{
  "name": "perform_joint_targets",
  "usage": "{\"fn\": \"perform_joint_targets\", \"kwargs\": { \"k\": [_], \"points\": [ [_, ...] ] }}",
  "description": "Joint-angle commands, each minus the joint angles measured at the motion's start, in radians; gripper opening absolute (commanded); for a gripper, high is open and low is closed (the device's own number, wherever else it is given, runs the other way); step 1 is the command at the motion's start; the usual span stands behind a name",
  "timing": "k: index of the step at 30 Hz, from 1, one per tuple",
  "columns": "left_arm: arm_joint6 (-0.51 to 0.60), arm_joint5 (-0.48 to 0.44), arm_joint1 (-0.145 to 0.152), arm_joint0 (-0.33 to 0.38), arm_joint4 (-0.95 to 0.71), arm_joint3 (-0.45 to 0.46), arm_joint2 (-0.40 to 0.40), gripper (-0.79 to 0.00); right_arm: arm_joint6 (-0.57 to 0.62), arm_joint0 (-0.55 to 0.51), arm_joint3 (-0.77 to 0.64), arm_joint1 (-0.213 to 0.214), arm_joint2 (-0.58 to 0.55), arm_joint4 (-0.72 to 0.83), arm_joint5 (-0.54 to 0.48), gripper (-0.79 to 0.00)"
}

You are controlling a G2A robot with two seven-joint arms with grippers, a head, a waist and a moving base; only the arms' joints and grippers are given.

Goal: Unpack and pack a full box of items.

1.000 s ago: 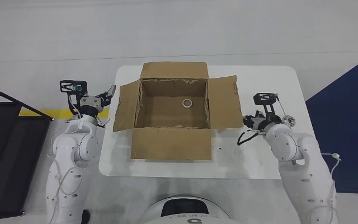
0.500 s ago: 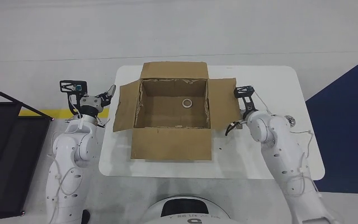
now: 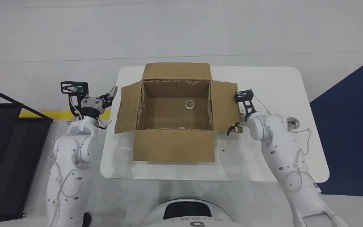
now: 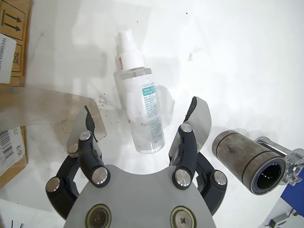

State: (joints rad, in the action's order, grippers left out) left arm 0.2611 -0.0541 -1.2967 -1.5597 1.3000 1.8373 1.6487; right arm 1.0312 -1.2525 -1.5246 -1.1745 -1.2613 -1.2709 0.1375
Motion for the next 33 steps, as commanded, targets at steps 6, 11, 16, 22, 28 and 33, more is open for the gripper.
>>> {"fn": "perform_joint_targets", "kwargs": {
  "k": [6, 11, 16, 22, 28, 33],
  "points": [
    [0.0, 0.0, 0.0, 0.0, 0.0, 0.0, 0.0, 0.0, 0.023, 0.017, 0.031, -0.004, 0.001, -0.016, 0.024, -0.329],
    [0.0, 0.0, 0.0, 0.0, 0.0, 0.0, 0.0, 0.0, 0.05, 0.028, 0.051, -0.007, 0.008, -0.025, 0.021, -0.397],
    [0.0, 0.0, 0.0, 0.0, 0.0, 0.0, 0.0, 0.0, 0.048, 0.037, 0.072, -0.012, 0.018, -0.024, 0.025, -0.382],
    [0.0, 0.0, 0.0, 0.0, 0.0, 0.0, 0.0, 0.0, 0.05, 0.054, 0.1, -0.018, 0.028, -0.034, 0.031, -0.409],
    [0.0, 0.0, 0.0, 0.0, 0.0, 0.0, 0.0, 0.0, 0.06, 0.072, 0.128, -0.023, 0.035, -0.048, 0.039, -0.646],
    [0.0, 0.0, 0.0, 0.0, 0.0, 0.0, 0.0, 0.0, 0.053, 0.056, 0.085, -0.021, 0.009, -0.044, 0.053, -0.785]
  ]
}}
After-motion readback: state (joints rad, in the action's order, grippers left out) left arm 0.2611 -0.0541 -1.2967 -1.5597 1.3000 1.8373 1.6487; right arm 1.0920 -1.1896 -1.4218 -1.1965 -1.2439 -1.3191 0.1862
